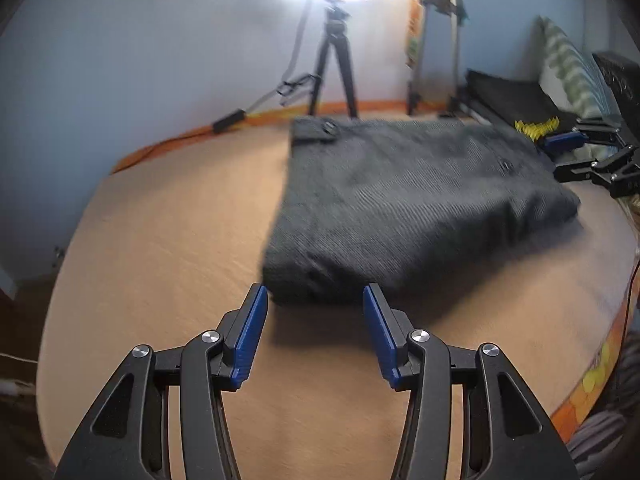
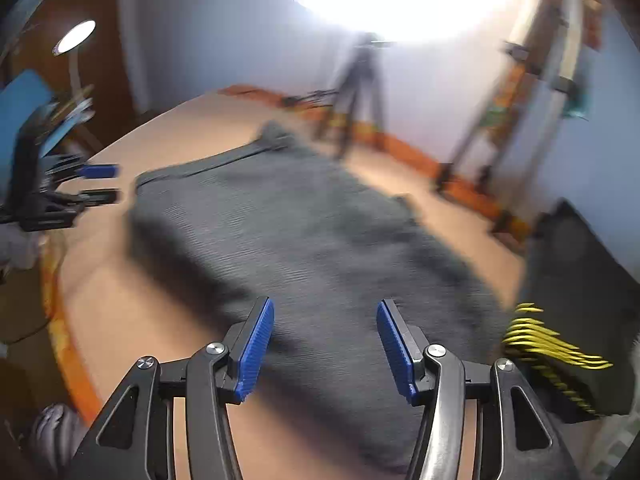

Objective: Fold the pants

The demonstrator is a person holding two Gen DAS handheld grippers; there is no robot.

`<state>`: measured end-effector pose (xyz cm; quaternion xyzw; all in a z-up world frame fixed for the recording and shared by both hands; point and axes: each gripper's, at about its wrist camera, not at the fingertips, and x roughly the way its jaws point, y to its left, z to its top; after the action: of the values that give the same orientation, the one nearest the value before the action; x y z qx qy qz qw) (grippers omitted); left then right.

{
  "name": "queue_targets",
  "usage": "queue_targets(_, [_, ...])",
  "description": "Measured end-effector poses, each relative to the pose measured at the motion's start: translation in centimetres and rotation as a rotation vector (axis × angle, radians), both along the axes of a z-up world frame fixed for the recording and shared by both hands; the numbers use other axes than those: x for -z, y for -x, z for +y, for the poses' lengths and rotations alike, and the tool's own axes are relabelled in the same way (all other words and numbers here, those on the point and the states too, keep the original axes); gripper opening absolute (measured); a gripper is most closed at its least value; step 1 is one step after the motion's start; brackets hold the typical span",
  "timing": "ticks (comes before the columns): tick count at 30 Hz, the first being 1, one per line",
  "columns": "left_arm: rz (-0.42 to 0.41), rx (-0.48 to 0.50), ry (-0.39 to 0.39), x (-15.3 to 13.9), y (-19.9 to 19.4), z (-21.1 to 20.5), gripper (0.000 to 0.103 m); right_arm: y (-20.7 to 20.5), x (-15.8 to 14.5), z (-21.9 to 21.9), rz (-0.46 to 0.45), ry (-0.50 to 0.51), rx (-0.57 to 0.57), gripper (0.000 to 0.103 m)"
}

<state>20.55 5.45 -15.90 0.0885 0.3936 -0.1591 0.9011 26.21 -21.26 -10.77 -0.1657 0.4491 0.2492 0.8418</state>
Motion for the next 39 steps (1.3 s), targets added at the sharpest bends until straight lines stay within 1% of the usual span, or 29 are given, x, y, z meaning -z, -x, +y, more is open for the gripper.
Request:
queue_targets(5, [0.058, 0.067, 0.038, 1.0, 0.0, -2.2, 0.048, 2.0, 2.7, 3.9, 0.02, 0.069, -0.09, 0.055])
queue_targets(8, [0.107, 0.105, 0.072, 1.7, -0.8, -3.5, 0.048, 2.1, 3.9, 5.1, 0.029, 0.096, -0.115, 0.056])
queue_targets(11, [0.128, 0.122, 0.099, 2.4, -1.7, -4.7, 0.048, 1.9, 4.9, 5.8, 0.034, 0.118, -0.133, 0.057])
queue_targets(12, [0.136, 0.129, 0.111, 2.5, -1.9, -4.9, 0.045, 1.9, 5.0, 5.9, 0.035, 0.122, -0.138, 0.058])
queue_targets(13, [0.147, 0.141, 0.125, 2.6, -2.2, -5.1, 0.029, 1.9, 5.3, 6.0, 0.038, 0.127, -0.143, 0.058])
queue_targets(15, [0.166, 0.154, 0.142, 2.5, -2.9, -5.6, 0.007, 1.7, 5.6, 6.3, 0.041, 0.135, -0.152, 0.058])
queue_targets(18, [0.157, 0.16, 0.181, 1.3, -4.1, -5.5, 0.006, 1.3, 5.8, 6.5, 0.037, 0.148, -0.159, 0.058])
queue_targets(20, [0.152, 0.154, 0.226, 0.2, -5.1, -5.1, 0.006, 1.0, 5.9, 6.7, 0.03, 0.153, -0.17, 0.059])
queue_targets(23, [0.157, 0.156, 0.251, -0.8, -6.6, -5.0, 0.006, 0.4, 6.2, 7.1, 0.02, 0.17, -0.172, 0.059])
queue_targets(25, [0.159, 0.15, 0.259, -1.1, -7.4, -5.1, 0.006, 0.1, 6.7, 7.6, 0.0, 0.203, -0.173, 0.059])
queue_targets(27, [0.163, 0.142, 0.266, -1.2, -8.1, -5.2, 0.007, -0.1, 7.2, 8.1, -0.038, 0.259, -0.172, 0.059])
queue_targets(28, [0.166, 0.14, 0.269, -1.3, -8.4, -5.1, 0.008, -0.2, 7.4, 8.1, -0.047, 0.279, -0.167, 0.055])
queue_targets(29, [0.165, 0.141, 0.269, -1.4, -8.5, -5.2, 0.009, -0.5, 7.4, 8.0, -0.051, 0.295, -0.155, 0.04])
queue_targets(30, [0.162, 0.141, 0.265, -1.5, -8.5, -5.2, 0.009, -0.8, 7.2, 7.8, -0.049, 0.297, -0.141, 0.032])
queue_targets(32, [0.158, 0.141, 0.26, -1.9, -8.3, -5.1, 0.011, -1.6, 6.1, 7.0, -0.02, 0.234, -0.122, 0.023])
queue_targets(34, [0.147, 0.136, 0.249, -2.4, -7.9, -4.7, 0.015, -2.2, 4.8, 6.1, 0.002, 0.177, -0.103, 0.019])
queue_targets(36, [0.12, 0.128, 0.227, -3.2, -7.1, -4.1, 0.019, -2.4, 3.4, 5.2, -0.018, 0.146, -0.077, 0.02])
queue_targets(37, [0.11, 0.124, 0.218, -3.5, -6.5, -3.7, 0.022, -2.5, 2.8, 4.9, -0.028, 0.133, -0.064, 0.022])
queue_targets(39, [0.105, 0.118, 0.202, -3.9, -5.6, -2.9, 0.028, -2.3, 2.0, 4.5, -0.04, 0.125, -0.053, 0.023])
